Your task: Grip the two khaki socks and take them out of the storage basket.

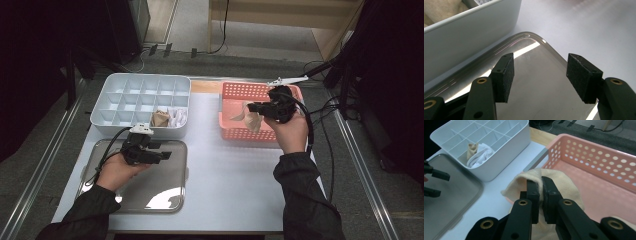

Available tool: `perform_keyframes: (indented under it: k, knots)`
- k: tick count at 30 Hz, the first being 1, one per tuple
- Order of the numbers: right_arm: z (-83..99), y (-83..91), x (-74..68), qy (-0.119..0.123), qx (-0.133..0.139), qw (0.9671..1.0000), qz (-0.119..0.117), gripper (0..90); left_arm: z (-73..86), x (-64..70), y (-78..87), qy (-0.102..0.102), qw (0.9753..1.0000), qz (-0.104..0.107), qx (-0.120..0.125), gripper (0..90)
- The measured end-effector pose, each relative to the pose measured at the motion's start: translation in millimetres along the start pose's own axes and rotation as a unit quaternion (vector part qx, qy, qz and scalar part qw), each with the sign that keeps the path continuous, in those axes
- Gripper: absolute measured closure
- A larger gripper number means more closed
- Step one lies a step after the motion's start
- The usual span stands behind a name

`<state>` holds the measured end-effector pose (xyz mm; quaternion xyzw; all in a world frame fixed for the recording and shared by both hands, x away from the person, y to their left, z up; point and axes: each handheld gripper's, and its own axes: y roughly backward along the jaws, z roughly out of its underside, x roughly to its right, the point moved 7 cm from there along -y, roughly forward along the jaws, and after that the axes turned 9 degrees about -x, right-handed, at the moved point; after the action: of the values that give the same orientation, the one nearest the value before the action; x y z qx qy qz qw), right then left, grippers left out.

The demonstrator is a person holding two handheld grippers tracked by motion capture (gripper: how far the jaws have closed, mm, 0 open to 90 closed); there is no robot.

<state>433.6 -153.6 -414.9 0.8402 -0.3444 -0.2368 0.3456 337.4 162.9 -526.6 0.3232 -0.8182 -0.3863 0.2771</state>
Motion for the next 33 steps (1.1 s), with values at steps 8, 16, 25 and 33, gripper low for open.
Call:
perform_keyframes:
  k: [8, 16, 25, 33]
  knots:
    - [17.9, -3.1, -20.4, 0.006, 0.005, 0.9999, -0.011, 86.6, -3.3, 0.7, -3.2, -0.002, 1.0, 0.008, 0.002, 40.9]
    - [29.6, -9.6, -41.8, 0.022, 0.007, 0.9994, -0.026, 86.6, -6.7, 2.5, -8.7, -0.005, 0.9999, 0.014, 0.003, 41.2]
    - [44.1, -19.9, -62.3, 0.041, 0.002, 0.9979, -0.05, 86.5, -7.9, 1.5, -15.2, -0.009, 0.9998, 0.017, 0.003, 41.5]
    - [55.8, -35.7, -74.9, 0.05, -0.016, 0.9965, -0.065, 86.4, -7.4, 2.0, -18.0, -0.013, 0.9998, 0.014, -0.001, 41.6]
